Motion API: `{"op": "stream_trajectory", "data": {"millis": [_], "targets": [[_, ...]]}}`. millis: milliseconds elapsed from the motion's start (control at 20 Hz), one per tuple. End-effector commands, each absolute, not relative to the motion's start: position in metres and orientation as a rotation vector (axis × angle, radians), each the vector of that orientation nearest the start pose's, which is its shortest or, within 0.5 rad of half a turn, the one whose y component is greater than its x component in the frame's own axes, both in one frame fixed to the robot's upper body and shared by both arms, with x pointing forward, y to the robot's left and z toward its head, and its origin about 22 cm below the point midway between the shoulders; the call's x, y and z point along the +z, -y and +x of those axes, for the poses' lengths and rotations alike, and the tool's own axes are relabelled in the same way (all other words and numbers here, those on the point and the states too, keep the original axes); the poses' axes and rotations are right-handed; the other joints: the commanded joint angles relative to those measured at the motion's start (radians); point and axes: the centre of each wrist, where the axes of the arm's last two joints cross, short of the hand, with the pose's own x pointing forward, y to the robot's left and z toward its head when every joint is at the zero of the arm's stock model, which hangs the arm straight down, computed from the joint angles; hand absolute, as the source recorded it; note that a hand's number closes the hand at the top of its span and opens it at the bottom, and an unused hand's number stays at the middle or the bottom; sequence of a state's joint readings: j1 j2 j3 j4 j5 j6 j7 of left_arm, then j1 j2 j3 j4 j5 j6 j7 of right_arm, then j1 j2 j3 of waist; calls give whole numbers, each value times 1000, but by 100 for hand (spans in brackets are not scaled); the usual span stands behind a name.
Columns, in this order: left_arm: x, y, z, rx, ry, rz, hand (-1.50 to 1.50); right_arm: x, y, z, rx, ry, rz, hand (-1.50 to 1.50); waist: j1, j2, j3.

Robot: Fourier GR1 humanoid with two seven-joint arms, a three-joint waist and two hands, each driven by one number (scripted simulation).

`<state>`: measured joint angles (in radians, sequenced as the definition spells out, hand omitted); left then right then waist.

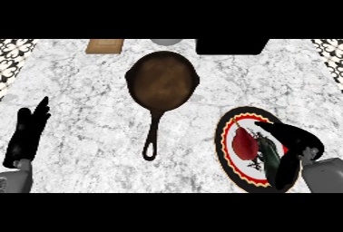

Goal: Pick the eggplant from the plate and place it in the pan

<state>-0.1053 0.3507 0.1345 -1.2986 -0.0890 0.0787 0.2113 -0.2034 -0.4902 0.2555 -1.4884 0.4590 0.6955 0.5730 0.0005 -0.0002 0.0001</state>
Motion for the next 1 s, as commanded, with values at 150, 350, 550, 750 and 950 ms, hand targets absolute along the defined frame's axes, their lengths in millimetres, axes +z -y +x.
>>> {"op": "stream_trajectory", "data": {"millis": [150, 350, 550, 750, 950], "targets": [[16, -361, 276, -109, 1210, 493, 0, 26, 269, 294, 1282, 565, -457, -150, 1, 1, 0], [12, -349, 280, -90, 1227, 504, 0, 31, 267, 285, 1302, 540, -479, -150, -2, 0, 0], [14, -347, 269, -94, 1208, 503, 0, 21, 270, 275, 1391, 642, -507, 150, -1, 0, 0], [2, -346, 256, -93, 1204, 499, 0, 16, 281, 274, 1419, 668, -579, 150, 0, 0, 0], [12, -350, 273, -96, 1204, 488, 0, 11, 282, 296, 1379, 677, -586, 150, 1, 1, 0]]}}
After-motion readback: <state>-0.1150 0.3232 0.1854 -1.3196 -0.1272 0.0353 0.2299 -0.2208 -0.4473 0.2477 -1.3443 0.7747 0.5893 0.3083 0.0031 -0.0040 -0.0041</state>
